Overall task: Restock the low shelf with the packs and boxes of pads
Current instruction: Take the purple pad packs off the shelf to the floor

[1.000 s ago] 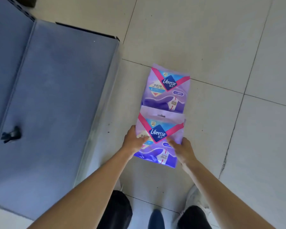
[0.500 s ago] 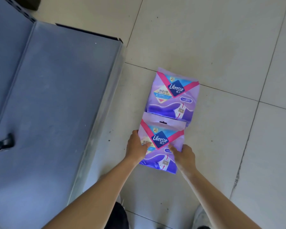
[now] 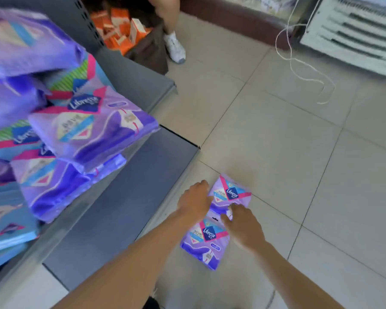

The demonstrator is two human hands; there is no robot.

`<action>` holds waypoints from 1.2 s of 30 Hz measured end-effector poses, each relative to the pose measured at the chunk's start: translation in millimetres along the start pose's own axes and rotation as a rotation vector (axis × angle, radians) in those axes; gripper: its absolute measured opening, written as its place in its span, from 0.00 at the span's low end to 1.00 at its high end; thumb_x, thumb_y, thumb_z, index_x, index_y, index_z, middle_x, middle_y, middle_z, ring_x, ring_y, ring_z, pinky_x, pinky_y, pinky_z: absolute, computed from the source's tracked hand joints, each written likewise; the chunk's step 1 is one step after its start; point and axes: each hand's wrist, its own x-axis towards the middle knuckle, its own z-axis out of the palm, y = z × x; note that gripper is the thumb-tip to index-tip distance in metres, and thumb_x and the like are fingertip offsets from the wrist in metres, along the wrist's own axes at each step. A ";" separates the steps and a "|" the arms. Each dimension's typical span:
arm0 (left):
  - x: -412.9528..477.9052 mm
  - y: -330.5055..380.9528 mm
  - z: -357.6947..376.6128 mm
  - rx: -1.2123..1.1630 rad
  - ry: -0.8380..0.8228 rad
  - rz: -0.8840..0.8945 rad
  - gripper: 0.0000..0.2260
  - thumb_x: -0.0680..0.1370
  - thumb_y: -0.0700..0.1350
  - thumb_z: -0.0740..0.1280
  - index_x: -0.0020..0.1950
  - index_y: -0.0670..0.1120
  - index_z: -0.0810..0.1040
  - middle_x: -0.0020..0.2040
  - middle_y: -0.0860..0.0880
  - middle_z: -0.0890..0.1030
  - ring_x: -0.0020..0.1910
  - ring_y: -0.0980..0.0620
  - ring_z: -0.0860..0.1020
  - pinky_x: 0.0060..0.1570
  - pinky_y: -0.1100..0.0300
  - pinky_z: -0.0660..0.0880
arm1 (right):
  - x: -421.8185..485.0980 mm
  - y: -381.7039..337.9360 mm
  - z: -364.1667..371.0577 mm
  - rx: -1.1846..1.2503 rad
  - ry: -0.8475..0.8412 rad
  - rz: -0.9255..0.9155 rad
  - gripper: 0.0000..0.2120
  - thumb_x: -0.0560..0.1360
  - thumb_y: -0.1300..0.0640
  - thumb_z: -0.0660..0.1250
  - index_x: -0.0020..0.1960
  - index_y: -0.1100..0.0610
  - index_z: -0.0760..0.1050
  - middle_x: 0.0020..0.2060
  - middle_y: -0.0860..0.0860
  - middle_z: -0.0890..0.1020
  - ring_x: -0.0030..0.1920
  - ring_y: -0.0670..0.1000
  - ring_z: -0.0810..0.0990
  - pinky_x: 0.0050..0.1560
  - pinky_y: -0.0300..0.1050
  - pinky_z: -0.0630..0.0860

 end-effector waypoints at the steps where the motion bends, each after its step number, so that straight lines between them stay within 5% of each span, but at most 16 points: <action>1: -7.4 11.3 -23.2 -0.005 0.033 0.008 0.12 0.80 0.46 0.60 0.62 0.44 0.71 0.61 0.46 0.77 0.60 0.44 0.76 0.59 0.50 0.73 | -6.1 -10.9 -24.8 -0.052 0.010 -0.044 0.18 0.80 0.48 0.54 0.63 0.57 0.70 0.60 0.55 0.76 0.62 0.56 0.73 0.57 0.45 0.70; 9: -85.3 55.4 -183.0 -0.130 0.282 0.089 0.08 0.80 0.45 0.58 0.57 0.46 0.73 0.54 0.45 0.80 0.55 0.42 0.78 0.53 0.49 0.76 | -61.7 -123.1 -191.8 -0.396 0.148 -0.354 0.18 0.80 0.48 0.55 0.63 0.58 0.70 0.60 0.55 0.76 0.61 0.56 0.74 0.57 0.46 0.71; 17: -183.7 11.1 -315.6 -0.134 0.520 -0.008 0.10 0.81 0.46 0.59 0.60 0.45 0.73 0.56 0.43 0.79 0.55 0.42 0.78 0.55 0.50 0.76 | -105.7 -270.8 -249.0 -0.307 0.200 -0.566 0.19 0.78 0.47 0.59 0.61 0.59 0.72 0.59 0.57 0.79 0.61 0.57 0.76 0.56 0.47 0.73; 25: -261.5 -101.1 -334.6 -0.260 0.595 -0.328 0.11 0.79 0.46 0.62 0.61 0.47 0.73 0.58 0.45 0.80 0.54 0.43 0.79 0.49 0.52 0.77 | -139.1 -362.5 -216.5 -0.341 0.160 -0.736 0.19 0.79 0.47 0.60 0.67 0.55 0.69 0.61 0.54 0.77 0.62 0.56 0.76 0.55 0.46 0.73; 29: -271.6 -132.2 -331.5 -0.248 0.570 -0.439 0.12 0.80 0.47 0.60 0.61 0.46 0.73 0.58 0.44 0.79 0.52 0.41 0.78 0.44 0.52 0.77 | -134.4 -381.7 -200.5 -0.336 0.141 -0.771 0.16 0.78 0.46 0.62 0.60 0.55 0.70 0.57 0.53 0.78 0.59 0.54 0.77 0.48 0.42 0.72; 32: -260.3 -137.2 -331.5 -0.205 0.548 -0.536 0.14 0.80 0.49 0.60 0.61 0.43 0.72 0.58 0.43 0.77 0.54 0.40 0.78 0.44 0.53 0.73 | -116.3 -395.4 -196.7 -0.373 0.141 -0.762 0.18 0.77 0.47 0.65 0.61 0.57 0.69 0.58 0.55 0.77 0.59 0.56 0.77 0.52 0.48 0.75; 36: -221.6 -143.1 -328.2 -0.664 0.505 -0.726 0.16 0.78 0.51 0.64 0.55 0.39 0.74 0.52 0.40 0.79 0.53 0.41 0.79 0.46 0.53 0.75 | -86.5 -430.5 -206.8 -0.490 0.222 -0.718 0.27 0.75 0.53 0.69 0.68 0.61 0.64 0.64 0.59 0.73 0.65 0.60 0.72 0.57 0.52 0.73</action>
